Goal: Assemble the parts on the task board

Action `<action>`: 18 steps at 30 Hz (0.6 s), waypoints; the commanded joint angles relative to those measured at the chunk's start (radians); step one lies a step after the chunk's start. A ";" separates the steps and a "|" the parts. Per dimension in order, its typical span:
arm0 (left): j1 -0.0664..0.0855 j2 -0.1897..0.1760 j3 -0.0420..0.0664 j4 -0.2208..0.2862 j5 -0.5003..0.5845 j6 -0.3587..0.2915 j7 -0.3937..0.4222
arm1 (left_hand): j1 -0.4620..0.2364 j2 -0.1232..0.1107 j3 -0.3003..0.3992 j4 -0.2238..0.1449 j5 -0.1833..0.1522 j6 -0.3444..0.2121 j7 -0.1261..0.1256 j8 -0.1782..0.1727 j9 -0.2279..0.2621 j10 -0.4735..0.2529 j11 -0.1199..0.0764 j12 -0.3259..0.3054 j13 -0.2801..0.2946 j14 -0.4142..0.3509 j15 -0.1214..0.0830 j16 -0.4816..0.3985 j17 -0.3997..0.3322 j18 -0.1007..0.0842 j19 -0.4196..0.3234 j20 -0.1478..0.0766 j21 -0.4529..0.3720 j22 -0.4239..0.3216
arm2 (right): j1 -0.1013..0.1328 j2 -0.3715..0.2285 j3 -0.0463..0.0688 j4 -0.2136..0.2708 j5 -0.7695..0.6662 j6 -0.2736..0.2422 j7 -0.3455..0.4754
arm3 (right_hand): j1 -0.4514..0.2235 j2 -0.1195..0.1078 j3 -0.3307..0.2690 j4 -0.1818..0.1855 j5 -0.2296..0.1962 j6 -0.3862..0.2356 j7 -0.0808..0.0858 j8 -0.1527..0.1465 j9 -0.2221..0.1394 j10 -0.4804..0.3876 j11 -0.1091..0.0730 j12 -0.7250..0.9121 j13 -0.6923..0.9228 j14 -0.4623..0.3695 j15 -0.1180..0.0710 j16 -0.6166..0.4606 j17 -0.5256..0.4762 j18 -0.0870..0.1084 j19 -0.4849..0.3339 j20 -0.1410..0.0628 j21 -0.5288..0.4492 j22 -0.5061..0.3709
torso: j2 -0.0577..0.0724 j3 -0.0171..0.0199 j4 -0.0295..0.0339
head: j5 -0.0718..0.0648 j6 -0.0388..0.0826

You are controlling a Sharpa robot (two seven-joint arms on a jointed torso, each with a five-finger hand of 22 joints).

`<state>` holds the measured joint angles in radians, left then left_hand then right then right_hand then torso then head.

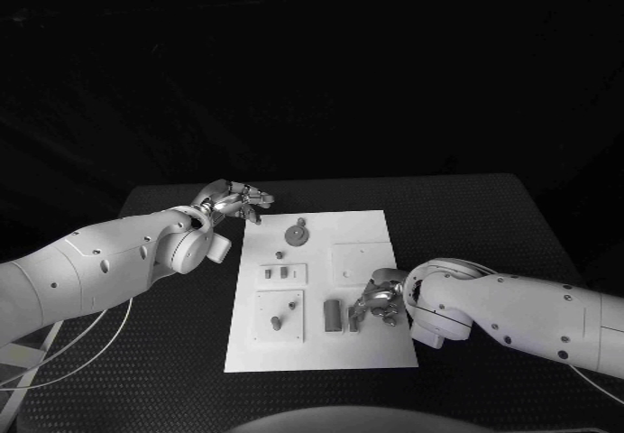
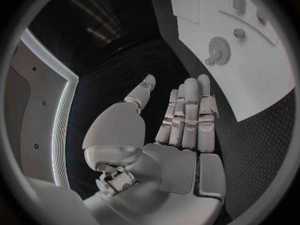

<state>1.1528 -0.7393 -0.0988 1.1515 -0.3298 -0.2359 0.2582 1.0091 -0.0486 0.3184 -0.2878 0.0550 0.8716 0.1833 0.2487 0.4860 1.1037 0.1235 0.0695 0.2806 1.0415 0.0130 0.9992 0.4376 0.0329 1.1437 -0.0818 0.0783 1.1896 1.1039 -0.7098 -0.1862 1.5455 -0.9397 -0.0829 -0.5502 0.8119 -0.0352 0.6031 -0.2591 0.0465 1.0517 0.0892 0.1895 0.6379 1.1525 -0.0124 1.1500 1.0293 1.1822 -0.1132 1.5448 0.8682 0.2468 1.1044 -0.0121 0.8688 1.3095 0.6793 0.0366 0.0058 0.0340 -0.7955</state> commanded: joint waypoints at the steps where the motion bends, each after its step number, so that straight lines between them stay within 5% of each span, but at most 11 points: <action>1: 0.001 0.001 0.001 0.002 0.002 0.012 0.005 | -0.004 0.003 -0.004 0.001 -0.005 -0.009 0.000 0.005 -0.001 -0.005 0.000 0.001 0.001 -0.007 0.000 -0.005 0.002 0.020 0.006 -0.004 -0.005 0.001 | -0.001 0.002 0.000 0.002 -0.016 0.008 0.017 | -0.013 -0.001 0.003 0.005 0.002 0.003 0.004 -0.004 0.000 0.004 -0.006 -0.003 -0.001 0.000 -0.006 -0.002 -0.001 0.015 0.008 0.000 -0.005 0.002 | 0.000 0.0000 0.0000 | 0.000 0.000; 8: 0.001 0.000 0.001 0.002 0.001 0.012 0.005 | -0.003 0.003 -0.004 0.001 -0.005 -0.009 0.000 0.005 -0.001 -0.005 0.000 0.001 0.001 -0.007 0.000 -0.005 0.002 0.020 0.006 -0.004 -0.005 0.001 | -0.003 -0.004 0.000 0.007 -0.045 0.040 0.021 | 0.013 -0.019 0.020 -0.029 0.002 0.005 0.003 -0.002 -0.004 0.005 -0.007 -0.001 0.000 0.001 -0.007 -0.001 -0.002 0.015 0.010 -0.005 -0.004 0.004 | 0.000 0.0005 0.0001 | 0.000 0.000; 18: 0.001 0.000 0.001 0.001 0.002 0.013 0.006 | -0.003 0.003 -0.004 0.001 -0.005 -0.009 0.000 0.005 -0.002 -0.005 0.000 0.001 0.002 -0.007 0.000 -0.005 0.002 0.020 0.006 -0.004 -0.005 0.001 | -0.008 -0.015 0.000 0.019 -0.092 0.068 0.045 | 0.051 -0.116 0.025 -0.014 0.002 0.003 0.006 0.001 -0.010 0.003 -0.004 -0.002 0.000 -0.008 -0.004 -0.004 -0.014 0.015 0.011 -0.001 -0.006 0.004 | 0.000 0.0009 -0.0004 | 0.001 -0.001</action>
<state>1.1528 -0.7406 -0.0988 1.1511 -0.3299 -0.2353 0.2576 1.0091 -0.0486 0.3184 -0.2878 0.0550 0.8716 0.1833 0.2487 0.4860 1.1041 0.1231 0.0695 0.2806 1.0415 0.0130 0.9992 0.4384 0.0329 1.1436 -0.0818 0.0783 1.1898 1.0988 -0.7226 -0.1852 1.5614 -0.9947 -0.0510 -0.5295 0.8629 -0.1414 0.6278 -0.2779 0.0465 1.0545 0.0861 0.1894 0.6279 1.1564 -0.0163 1.1500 1.0293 1.1787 -0.1165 1.5449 0.8550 0.2475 1.1104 -0.0170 0.8688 1.3095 0.6792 0.0372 0.0054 0.0346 -0.7960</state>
